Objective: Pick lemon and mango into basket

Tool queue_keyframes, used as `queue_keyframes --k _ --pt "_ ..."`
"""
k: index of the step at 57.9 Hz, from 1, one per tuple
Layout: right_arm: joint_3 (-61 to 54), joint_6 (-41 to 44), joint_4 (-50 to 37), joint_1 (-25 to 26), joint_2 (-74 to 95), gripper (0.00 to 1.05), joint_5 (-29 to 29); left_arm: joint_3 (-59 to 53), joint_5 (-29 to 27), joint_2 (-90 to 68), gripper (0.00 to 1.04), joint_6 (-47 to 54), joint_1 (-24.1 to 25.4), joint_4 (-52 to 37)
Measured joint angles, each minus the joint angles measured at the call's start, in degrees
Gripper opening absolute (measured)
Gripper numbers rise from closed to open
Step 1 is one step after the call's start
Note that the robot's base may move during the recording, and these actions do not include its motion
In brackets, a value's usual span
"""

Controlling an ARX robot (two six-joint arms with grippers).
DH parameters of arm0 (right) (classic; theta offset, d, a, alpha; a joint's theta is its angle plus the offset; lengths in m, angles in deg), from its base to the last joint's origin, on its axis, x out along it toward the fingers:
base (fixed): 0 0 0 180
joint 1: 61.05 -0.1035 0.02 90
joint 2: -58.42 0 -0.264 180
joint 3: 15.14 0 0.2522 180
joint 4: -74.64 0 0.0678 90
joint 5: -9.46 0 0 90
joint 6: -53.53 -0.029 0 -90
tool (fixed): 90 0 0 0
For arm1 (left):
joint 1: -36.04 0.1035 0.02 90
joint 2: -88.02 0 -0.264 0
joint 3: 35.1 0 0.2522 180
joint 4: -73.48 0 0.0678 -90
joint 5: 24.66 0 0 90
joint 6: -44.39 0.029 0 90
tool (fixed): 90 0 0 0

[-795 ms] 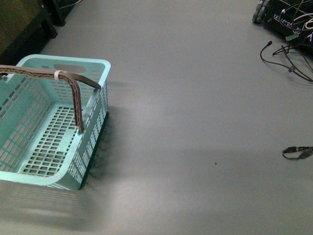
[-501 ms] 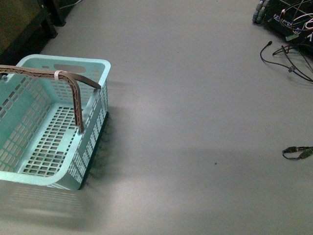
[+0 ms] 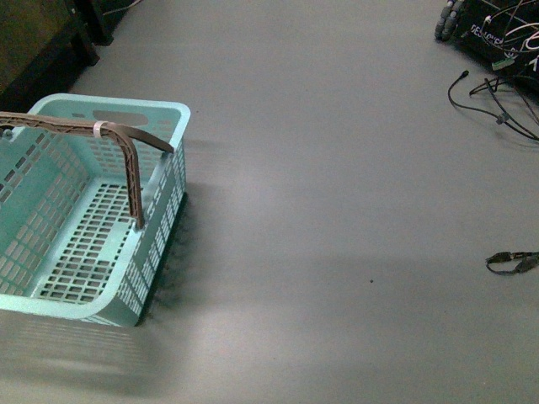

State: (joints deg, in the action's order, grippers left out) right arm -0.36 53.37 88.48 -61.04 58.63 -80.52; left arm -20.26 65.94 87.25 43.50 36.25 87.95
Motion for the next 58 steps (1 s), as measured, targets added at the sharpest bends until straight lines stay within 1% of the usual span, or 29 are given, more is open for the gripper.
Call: queue_keyframes --k 3,6,11,15,19,20,23,26,30,34,36,42,46,49,58 --pt "0.0 0.0 0.0 0.0 0.0 0.96 -0.02 3.72 3.98 -4.59 0.98 -4.39 1.11 9.81" --pt "0.0 0.0 0.0 0.0 0.0 0.96 0.04 5.97 6.23 -9.29 0.98 -7.74 2.27 15.96" --pt "0.0 0.0 0.0 0.0 0.0 0.96 -0.04 6.43 9.22 -13.57 0.98 -12.66 5.29 17.07" --pt "0.0 0.0 0.0 0.0 0.0 0.96 -0.02 7.1 11.78 -16.7 0.98 -15.87 8.48 14.75" --pt "0.0 0.0 0.0 0.0 0.0 0.96 -0.02 8.24 14.78 -22.62 0.98 -19.58 12.9 9.42" --pt "0.0 0.0 0.0 0.0 0.0 0.96 -0.02 8.33 14.93 -23.1 0.98 -19.82 13.18 9.01" --pt "0.0 0.0 0.0 0.0 0.0 0.96 -0.02 9.25 15.56 -28.74 0.98 -22.4 15.56 4.09" --pt "0.0 0.0 0.0 0.0 0.0 0.96 -0.02 10.91 15.52 -37.55 0.98 -26.56 17.73 -3.04" --pt "0.0 0.0 0.0 0.0 0.0 0.96 -0.02 13.75 15.69 -49.48 0.98 -32.74 19.15 -11.87" --pt "0.0 0.0 0.0 0.0 0.0 0.96 -0.02 15.74 14.97 -57.77 0.98 -38.56 19.37 -17.59" --pt "0.0 0.0 0.0 0.0 0.0 0.96 -0.02 17.35 13.9 -64.3 0.98 -42.8 19.28 -21.68" --pt "0.0 0.0 0.0 0.0 0.0 0.96 -0.02 20.46 10.54 -76.98 0.98 -50.51 17.86 -28.87" --pt "0.0 0.0 0.0 0.0 0.0 0.96 -0.02 22.71 8.22 -84.7 0.98 -54.73 16.13 -32.15" --pt "0.0 0.0 0.0 0.0 0.0 0.96 -0.02 24.79 6.67 -91.01 0.98 -58.8 13.84 -34.64" --pt "0.0 0.0 0.0 0.0 0.0 0.96 -0.02 30.32 4.13 -100.76 0.98 -65.02 9.46 -37.2"
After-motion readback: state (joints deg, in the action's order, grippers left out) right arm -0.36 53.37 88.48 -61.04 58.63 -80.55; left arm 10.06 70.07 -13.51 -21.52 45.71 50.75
